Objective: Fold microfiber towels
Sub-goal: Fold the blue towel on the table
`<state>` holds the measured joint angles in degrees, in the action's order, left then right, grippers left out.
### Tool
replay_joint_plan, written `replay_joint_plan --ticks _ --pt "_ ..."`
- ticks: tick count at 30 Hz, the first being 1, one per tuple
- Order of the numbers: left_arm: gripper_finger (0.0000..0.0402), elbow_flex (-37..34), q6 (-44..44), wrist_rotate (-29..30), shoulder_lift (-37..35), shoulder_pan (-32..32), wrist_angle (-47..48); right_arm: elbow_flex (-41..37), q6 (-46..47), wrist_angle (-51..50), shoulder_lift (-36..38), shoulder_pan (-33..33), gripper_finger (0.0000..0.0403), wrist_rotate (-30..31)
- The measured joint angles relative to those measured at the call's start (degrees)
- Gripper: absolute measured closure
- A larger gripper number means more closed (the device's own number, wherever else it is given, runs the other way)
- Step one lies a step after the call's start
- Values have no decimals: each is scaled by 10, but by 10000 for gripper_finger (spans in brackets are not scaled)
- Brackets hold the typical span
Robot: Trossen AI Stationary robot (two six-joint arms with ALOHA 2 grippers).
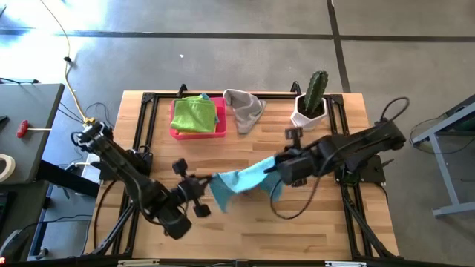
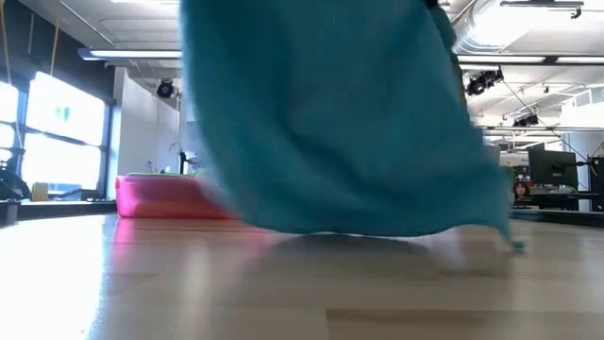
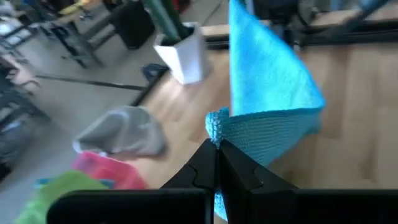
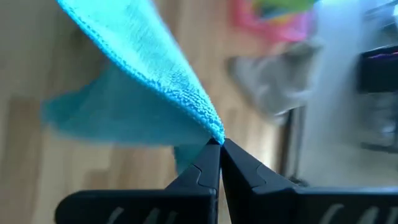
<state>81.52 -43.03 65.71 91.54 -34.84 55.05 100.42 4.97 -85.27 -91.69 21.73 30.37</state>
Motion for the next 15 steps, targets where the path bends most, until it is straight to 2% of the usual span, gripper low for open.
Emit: replay_joint_plan --ticks 5,8,15 --pt "399 0 -23 60 -35 24 22 0 2 43 35 13 403 119" --pt "399 0 -34 92 -49 40 26 0 -19 29 32 13 403 167" --pt "399 0 -45 115 -79 68 78 -5 55 -45 21 2 403 157"
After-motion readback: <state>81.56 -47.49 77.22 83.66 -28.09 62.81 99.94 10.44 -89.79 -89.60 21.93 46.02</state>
